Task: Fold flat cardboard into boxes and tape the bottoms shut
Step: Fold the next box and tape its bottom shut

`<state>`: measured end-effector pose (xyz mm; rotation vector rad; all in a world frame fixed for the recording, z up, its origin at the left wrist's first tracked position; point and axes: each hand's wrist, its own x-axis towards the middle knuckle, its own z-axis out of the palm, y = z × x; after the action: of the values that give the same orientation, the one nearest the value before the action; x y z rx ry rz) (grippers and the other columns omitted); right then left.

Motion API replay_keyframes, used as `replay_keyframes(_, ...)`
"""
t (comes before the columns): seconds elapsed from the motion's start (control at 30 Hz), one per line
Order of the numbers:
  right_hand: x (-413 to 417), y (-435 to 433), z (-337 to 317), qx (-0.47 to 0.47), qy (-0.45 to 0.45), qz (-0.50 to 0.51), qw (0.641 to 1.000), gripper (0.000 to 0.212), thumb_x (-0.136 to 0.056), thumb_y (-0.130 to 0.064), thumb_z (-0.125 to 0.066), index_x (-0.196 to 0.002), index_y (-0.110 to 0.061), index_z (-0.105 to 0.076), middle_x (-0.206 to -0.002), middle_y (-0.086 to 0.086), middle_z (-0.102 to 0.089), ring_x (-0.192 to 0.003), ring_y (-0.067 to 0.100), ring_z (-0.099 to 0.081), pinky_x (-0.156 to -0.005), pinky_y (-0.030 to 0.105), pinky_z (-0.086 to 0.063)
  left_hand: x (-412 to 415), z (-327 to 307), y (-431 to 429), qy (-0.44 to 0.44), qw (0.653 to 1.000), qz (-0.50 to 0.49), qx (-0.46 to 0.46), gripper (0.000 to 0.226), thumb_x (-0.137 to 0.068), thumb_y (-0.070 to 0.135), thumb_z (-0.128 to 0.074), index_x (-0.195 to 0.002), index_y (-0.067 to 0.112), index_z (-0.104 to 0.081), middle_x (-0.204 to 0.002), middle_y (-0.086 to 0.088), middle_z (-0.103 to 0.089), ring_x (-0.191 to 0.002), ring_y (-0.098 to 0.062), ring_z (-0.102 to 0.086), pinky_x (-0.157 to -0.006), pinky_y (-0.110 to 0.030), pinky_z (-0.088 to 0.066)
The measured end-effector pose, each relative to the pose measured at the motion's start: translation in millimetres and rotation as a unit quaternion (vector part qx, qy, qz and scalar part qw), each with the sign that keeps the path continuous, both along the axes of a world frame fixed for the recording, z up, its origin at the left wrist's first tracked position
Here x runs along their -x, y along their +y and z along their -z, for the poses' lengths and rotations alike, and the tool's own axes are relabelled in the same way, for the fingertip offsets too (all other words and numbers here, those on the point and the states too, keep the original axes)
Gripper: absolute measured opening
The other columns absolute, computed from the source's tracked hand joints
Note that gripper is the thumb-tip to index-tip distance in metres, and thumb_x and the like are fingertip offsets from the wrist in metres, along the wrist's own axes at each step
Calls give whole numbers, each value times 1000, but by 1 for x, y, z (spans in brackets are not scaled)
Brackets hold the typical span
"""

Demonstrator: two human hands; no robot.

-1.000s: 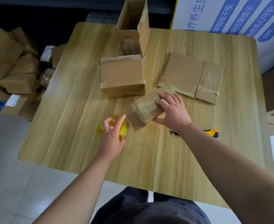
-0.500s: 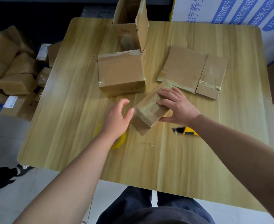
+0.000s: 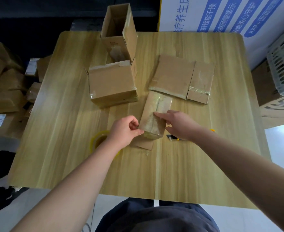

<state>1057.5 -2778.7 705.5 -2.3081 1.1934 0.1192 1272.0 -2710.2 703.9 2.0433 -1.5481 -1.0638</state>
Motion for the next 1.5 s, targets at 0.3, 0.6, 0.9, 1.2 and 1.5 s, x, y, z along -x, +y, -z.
replay_keyframes(0.3,15,43,11,-117,-204,198,952,54,-78,-17,-74,-129,-26,-59,-100,-2,-57,-81,5,-65,-80,16,-52,2,2,-1,1,1000,-23,-18,27,-70,28,-84,-78,27,-58,-76,5,-66,-74,-16,-65,-71,-35,-55)
replay_keyframes(0.6,-6,51,25,-98,-260,249,928,40,-75,-10,-77,-111,-25,-66,-83,-7,-58,-65,8,-57,-65,11,-45,-11,6,-3,-21,999,36,3,42,-79,22,-78,-114,26,-56,-74,6,-69,-77,-14,-64,-80,-33,-49)
replay_keyframes(0.9,3,41,36,136,-160,29,977,33,-81,-31,-75,-110,-16,-69,-143,7,-43,-88,18,-66,-62,37,-58,-21,1,-10,-156,962,219,45,60,-91,24,-63,-145,31,-38,-85,4,-57,-79,-15,-55,-79,-35,-51)
replay_keyframes(1.2,-11,39,34,139,-187,89,968,40,-72,-49,-70,-86,-13,-61,-126,7,-54,-79,19,-63,-61,30,-54,-15,8,-8,-118,979,150,71,68,-75,47,-75,-136,28,-52,-85,7,-55,-77,-14,-53,-72,-24,-44)
replay_keyframes(1.5,-9,41,49,140,-194,78,968,41,-68,-30,-85,-95,-10,-62,-131,11,-50,-88,22,-64,-70,28,-53,-21,15,-9,-114,975,176,81,59,-83,26,-73,-138,25,-50,-84,7,-53,-75,-12,-50,-72,-21,-41)
